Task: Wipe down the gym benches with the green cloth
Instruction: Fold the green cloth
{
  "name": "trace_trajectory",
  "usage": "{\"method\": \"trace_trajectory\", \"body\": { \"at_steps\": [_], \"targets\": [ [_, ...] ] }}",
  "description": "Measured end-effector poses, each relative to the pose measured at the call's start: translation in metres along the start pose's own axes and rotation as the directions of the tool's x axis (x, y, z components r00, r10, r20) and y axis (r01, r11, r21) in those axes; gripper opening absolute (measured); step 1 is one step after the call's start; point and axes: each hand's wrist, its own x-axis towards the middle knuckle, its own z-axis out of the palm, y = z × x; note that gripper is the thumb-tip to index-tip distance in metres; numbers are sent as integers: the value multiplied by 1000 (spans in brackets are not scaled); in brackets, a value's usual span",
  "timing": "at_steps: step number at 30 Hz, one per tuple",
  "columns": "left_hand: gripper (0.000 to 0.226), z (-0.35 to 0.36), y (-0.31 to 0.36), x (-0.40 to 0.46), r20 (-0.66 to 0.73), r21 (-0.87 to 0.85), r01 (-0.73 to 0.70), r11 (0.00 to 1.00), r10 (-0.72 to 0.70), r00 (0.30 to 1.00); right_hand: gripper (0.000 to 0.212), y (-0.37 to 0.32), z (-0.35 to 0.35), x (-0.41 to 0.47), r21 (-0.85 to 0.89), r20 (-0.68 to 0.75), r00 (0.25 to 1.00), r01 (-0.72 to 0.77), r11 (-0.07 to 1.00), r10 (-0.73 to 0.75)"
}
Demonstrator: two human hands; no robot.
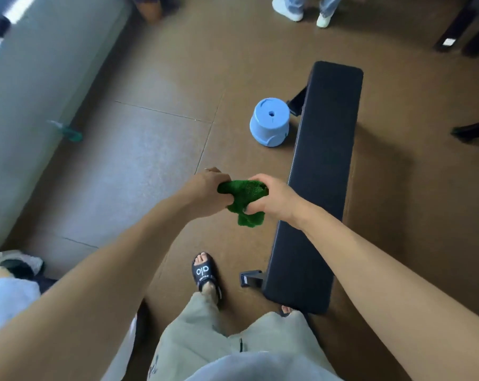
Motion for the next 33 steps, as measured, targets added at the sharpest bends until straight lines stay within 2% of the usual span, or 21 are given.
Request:
{"method": "trace_trajectory", "body": {
  "at_steps": [2,3,6,8,11,15,17,18,23,29,33],
  "targets": [
    [7,-26,-21,18,41,-31,-9,999,11,999,43,-15,5,27,-51,-24,999,-32,998,31],
    [10,-39,-29,26,69,-81,5,997,1,998,40,-23,6,36,-20,-24,998,-56,998,56],
    [8,-75,-44,47,141,-241,52,969,-18,990,50,-39,5,57,250,-2,993,-113,962,117],
    [9,-94,-46,68,146,-301,42,953,2,989,50,-45,-1,69,461,-12,991,-116,880,137],
    [12,-114,-34,109,151,-360,35,932,21,988,46,-52,-18,85,664,-95,977,-83,743,194],
    [20,-128,-14,177,220,-449,111,886,-10,975,59,-50,-46,122,806,-191,939,-16,591,286],
    [24,-131,-5,218,217,-460,132,878,-32,976,73,-48,-66,151,842,-216,917,1,540,334],
    [25,-132,-2,240,210,-461,144,875,-50,976,74,-47,-78,168,849,-223,909,3,529,352],
    [40,-132,7,378,149,-502,190,844,-132,980,51,-30,-144,285,839,-288,868,25,543,404],
    [40,-99,-18,543,86,-451,185,873,-164,983,48,17,-203,430,788,-368,812,13,615,454],
    [42,-51,-53,659,58,-397,130,909,-117,991,44,76,-223,529,708,-474,762,32,705,441]
  ]
}}
